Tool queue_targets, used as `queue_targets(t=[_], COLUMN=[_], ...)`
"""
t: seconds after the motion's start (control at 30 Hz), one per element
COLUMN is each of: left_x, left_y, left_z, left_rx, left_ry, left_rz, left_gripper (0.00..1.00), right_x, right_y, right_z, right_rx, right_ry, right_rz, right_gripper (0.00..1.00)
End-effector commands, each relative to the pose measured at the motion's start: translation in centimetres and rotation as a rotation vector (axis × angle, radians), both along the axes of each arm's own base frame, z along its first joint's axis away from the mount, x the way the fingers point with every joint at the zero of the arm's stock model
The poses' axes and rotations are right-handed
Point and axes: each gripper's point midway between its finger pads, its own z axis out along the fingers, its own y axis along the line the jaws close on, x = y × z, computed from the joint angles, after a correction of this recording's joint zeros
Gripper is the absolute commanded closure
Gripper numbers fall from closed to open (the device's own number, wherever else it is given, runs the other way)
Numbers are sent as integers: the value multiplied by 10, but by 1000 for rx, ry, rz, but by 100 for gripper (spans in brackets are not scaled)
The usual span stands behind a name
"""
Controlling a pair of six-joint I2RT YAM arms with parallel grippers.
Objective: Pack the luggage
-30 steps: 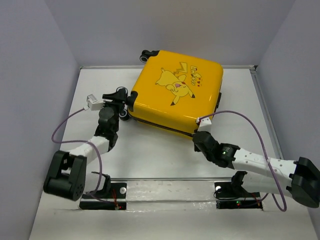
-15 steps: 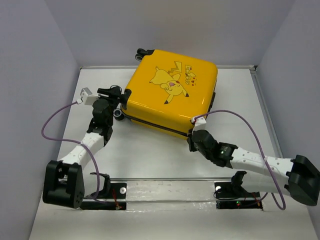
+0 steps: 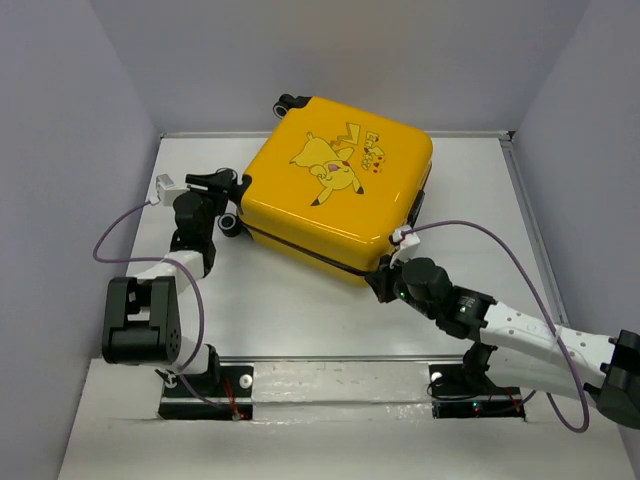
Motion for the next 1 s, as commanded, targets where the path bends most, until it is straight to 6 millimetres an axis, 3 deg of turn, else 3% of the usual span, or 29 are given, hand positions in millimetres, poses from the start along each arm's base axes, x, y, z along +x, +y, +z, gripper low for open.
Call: queue_targets(t=[0.0,0.03,0.07,0.1,0.2,0.3,0.37,0.43,0.47,0.5,0.6,0.67,0.73,0.8,0.87,0.9,0.97], left_x=[14,16,16,16,10,-18,-30,-40,-42,-41,-51,-56,-58,-57,-58,-56,-57], left_y=[-20,-19,-19,-16,-1,20,38,45,33,22,1,9,12,5,-4,-10,-37], left_z=[-10,-9,-6,-5,-11,-59,-78,-93,-105,-108,-122,-120,-120,-105,-97,-91,-88], left_rx=[55,55,58,74,111,81,13,5,46,59,104,142,204,213,224,228,262], left_ry=[24,23,16,13,58,173,207,202,213,223,251,244,247,182,138,119,103], left_rz=[-153,-150,-143,-133,-52,67,135,136,55,-3,-78,-43,-50,-90,-134,-149,-226], left_gripper=[82,73,57,22,1,1,6,27,42,64,79,79,69,69,71,72,72], right_x=[22,22,23,23,23,25,24,23,22,21,16,14,12,12,9,9,9], right_y=[18,18,20,21,23,23,23,23,23,23,23,20,15,10,4,1,-5], right_z=[96,94,91,89,85,80,80,79,78,77,65,53,34,26,18,22,24], right_rx=[265,256,250,248,241,228,229,229,232,234,230,216,199,196,188,202,204], right_ry=[-172,-166,-160,-154,-143,-135,-135,-132,-131,-126,-96,-72,-36,-23,-3,-12,-17], right_rz=[-13,-13,-12,-10,-10,-13,-11,-9,-3,-2,13,2,-19,-42,-60,-73,-93], right_gripper=[93,93,93,93,93,93,93,93,93,93,93,93,93,93,84,73,66])
